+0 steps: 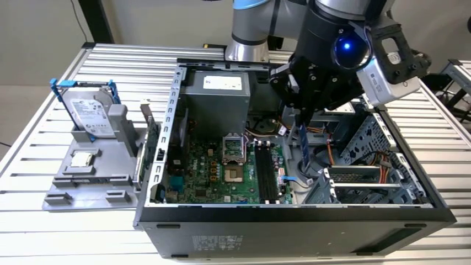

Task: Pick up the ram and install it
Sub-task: 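Insert the ram into the slot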

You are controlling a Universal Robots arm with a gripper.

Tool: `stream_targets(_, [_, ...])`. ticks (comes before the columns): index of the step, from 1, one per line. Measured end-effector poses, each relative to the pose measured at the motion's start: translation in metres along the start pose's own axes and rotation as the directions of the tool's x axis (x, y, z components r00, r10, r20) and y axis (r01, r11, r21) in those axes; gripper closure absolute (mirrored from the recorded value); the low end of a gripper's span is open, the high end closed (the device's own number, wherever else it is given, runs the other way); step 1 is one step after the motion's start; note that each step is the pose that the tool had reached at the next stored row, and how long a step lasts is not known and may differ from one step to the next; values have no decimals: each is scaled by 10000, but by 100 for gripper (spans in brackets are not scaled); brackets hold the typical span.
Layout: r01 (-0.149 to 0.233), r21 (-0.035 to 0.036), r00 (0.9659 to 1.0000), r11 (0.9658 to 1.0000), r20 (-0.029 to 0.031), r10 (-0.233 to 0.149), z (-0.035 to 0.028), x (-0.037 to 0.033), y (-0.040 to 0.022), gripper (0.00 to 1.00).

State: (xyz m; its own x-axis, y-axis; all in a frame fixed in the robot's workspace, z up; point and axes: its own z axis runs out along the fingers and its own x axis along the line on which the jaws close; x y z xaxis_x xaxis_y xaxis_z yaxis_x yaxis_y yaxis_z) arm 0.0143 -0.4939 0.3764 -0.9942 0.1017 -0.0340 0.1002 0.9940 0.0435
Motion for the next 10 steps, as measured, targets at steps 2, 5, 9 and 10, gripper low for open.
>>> stream_targets(2, [-6,-1,10000,10000,0,6,35,-2,-1,100])
stream_targets(5, [-8,1,10000,10000,0,8,47,-4,-1,100])
stream_targets(9, [-8,-1,10000,10000,0,8,49,-4,-2,100])
stream_targets(10, [-9,0,10000,10000,0,9,48,-4,-1,100])
